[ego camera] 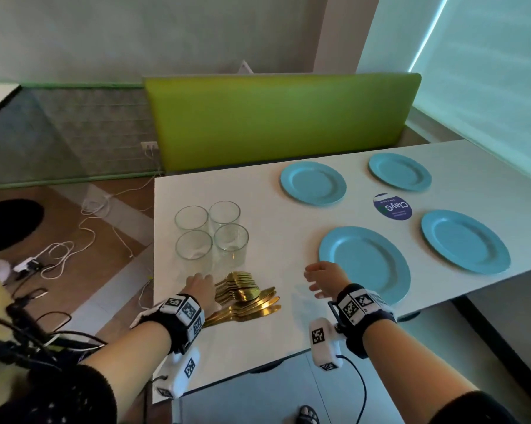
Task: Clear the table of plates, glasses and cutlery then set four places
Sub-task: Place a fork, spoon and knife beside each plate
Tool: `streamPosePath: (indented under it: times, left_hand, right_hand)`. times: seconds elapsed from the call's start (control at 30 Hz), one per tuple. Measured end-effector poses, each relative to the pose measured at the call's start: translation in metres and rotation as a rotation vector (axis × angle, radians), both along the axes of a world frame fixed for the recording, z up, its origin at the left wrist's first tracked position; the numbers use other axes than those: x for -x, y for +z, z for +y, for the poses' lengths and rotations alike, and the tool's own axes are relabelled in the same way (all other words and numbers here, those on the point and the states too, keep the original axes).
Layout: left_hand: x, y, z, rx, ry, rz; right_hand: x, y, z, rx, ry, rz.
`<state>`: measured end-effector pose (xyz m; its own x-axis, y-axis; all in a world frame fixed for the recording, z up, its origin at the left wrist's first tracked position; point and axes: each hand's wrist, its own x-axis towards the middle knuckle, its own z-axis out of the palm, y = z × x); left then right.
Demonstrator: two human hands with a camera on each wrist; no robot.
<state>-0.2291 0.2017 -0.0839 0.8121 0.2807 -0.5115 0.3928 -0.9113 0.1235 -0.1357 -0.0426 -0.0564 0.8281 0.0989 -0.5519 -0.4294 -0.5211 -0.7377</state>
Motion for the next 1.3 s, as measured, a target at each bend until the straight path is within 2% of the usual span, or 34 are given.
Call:
streamPosePath:
  times: [0.1,0.37,0.63,0.73,0.83,0.93,1.07,1.2,1.3]
  left_hand:
    - [0.002,-0.004,0.008,0.069,-0.042,0.007]
    - [-0.006,0.005,0.007,0.042,-0.144,-0.034]
    - [-0.010,-0.006,-0.001,0.074,-0.163,-0.058]
    - [-0.011,-0.008,-0.003,0.032,-0.159,-0.051]
    - [-0.016,-0.001,-0.007,0.000,-0.153,-0.047]
    - [-0.027,0.020,-0.019,0.052,-0.188,-0.063]
    - [-0.049,0.055,-0.050,0.345,-0.073,-0.165]
    - [-0.071,0.074,-0.094,0.968,0.209,-0.159]
    - [-0.087,0.082,-0.124,1.197,0.281,-0.139]
  right_hand:
    - [0.006,-0.001,0.001,0.007,-0.005,0.019]
    - [0.012,-0.005,-0.018,0.067,-0.041,0.023]
    - [0.011,0.002,-0.032,0.107,-0.067,0.009]
    - [0.012,0.005,-0.031,0.114,-0.061,0.001]
    - [0.014,0.007,-0.030,0.116,-0.054,-0.011]
    - [0.016,0.010,-0.027,0.110,-0.025,-0.037]
    - [0.019,0.024,-0.015,0.033,0.031,-0.075]
    - [0.013,0.049,-0.005,-0.132,0.027,-0.105]
    - [0.001,0.065,-0.014,-0.189,-0.036,-0.180]
